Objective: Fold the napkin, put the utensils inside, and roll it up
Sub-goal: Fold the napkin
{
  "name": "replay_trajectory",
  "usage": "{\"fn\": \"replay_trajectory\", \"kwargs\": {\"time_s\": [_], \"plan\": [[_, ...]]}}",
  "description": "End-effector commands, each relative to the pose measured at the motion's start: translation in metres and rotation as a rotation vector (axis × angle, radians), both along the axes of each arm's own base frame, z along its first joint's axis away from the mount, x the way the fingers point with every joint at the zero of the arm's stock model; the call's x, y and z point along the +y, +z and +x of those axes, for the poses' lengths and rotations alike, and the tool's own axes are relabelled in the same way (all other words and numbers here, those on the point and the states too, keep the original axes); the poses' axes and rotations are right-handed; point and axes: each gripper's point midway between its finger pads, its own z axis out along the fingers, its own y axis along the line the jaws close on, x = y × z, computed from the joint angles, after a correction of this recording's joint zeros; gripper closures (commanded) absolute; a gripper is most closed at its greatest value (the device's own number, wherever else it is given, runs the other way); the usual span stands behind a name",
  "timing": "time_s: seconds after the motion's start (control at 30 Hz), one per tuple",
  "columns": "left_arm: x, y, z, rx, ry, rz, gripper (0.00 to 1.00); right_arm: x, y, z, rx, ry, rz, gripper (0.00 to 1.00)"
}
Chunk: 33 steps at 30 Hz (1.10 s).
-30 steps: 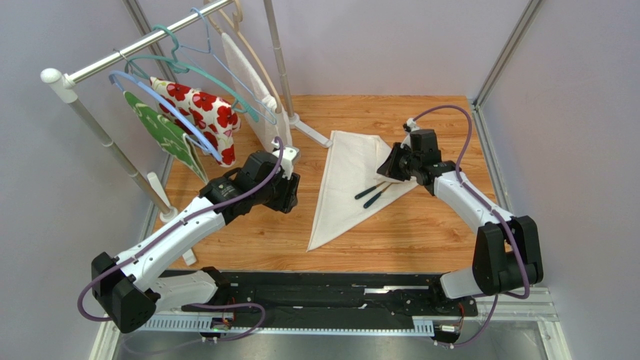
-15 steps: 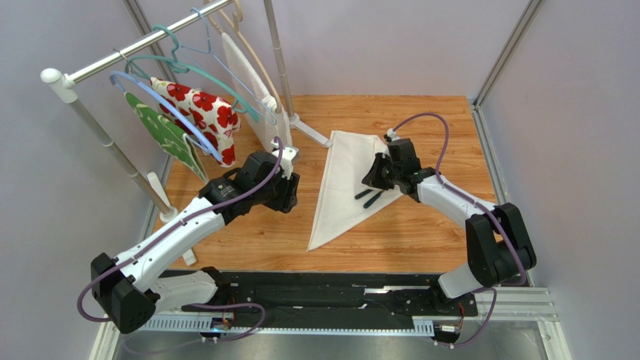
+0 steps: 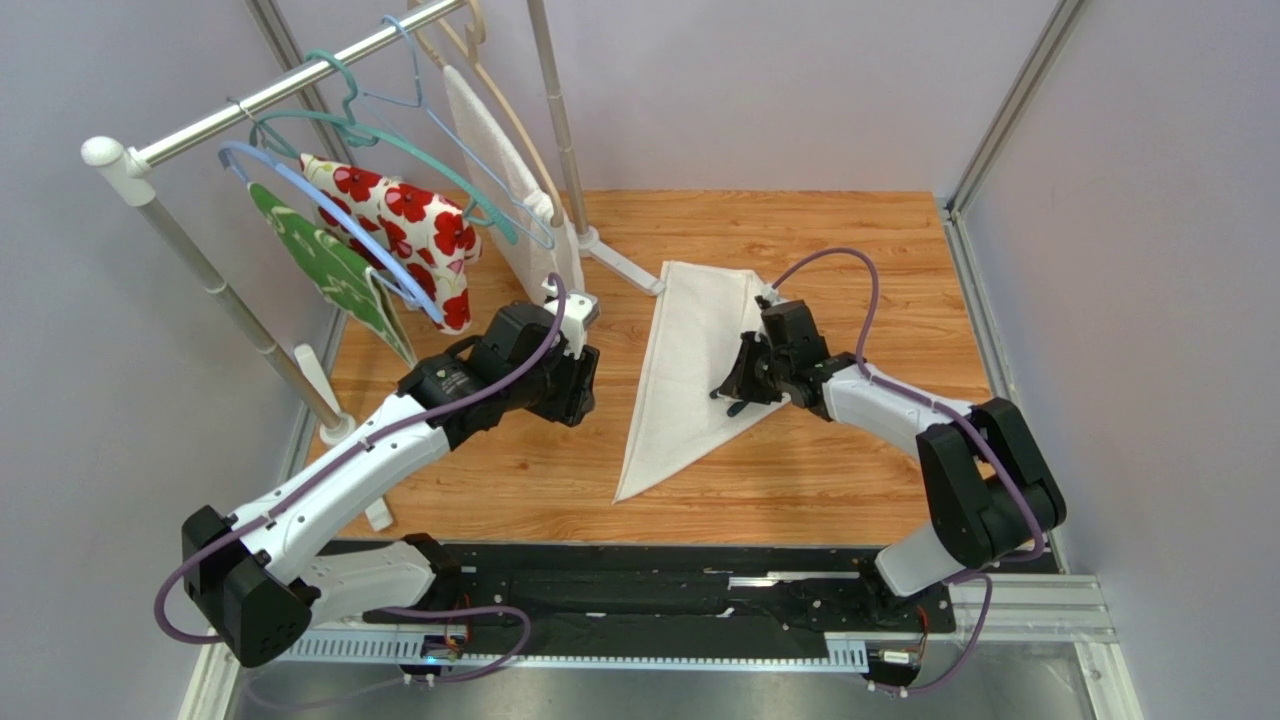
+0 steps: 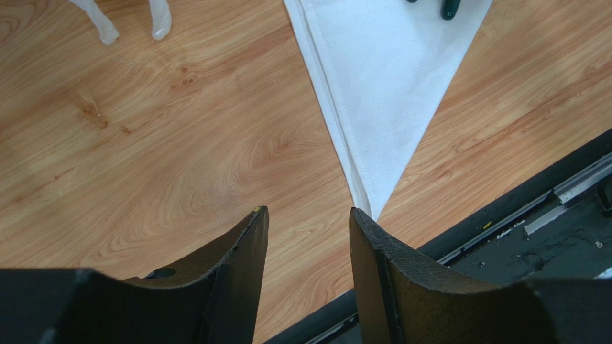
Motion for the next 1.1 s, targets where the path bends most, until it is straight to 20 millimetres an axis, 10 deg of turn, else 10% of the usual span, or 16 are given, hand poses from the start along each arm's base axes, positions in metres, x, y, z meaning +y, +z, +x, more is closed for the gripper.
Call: {"fn": "replay_trajectory", "kwargs": {"time_s": [0.0,0.1,0.27,0.5,1.07], "plan": [[0.001,0.002,0.002,-0.012,-0.011,0.011,0.46,-0.001,0.002,0.004,-0.053,-0.003,-0.021,1.00],[0.000,0.002,0.002,-0.007,-0.014,0.010,0.45,-0.001,0.000,0.002,-0.058,0.014,-0.040,0.97],[-0.005,0.006,0.006,-0.010,-0.033,0.016,0.35,0.014,0.025,-0.006,-0.114,0.106,-0.008,0.43],[0.010,0.035,0.029,-0.080,0.010,0.020,0.26,0.027,0.087,-0.032,-0.297,0.288,-0.049,0.40],[0.057,0.029,0.051,-0.047,0.196,-0.112,0.26,0.151,0.028,-0.134,-0.531,0.782,-0.439,0.45]]}}
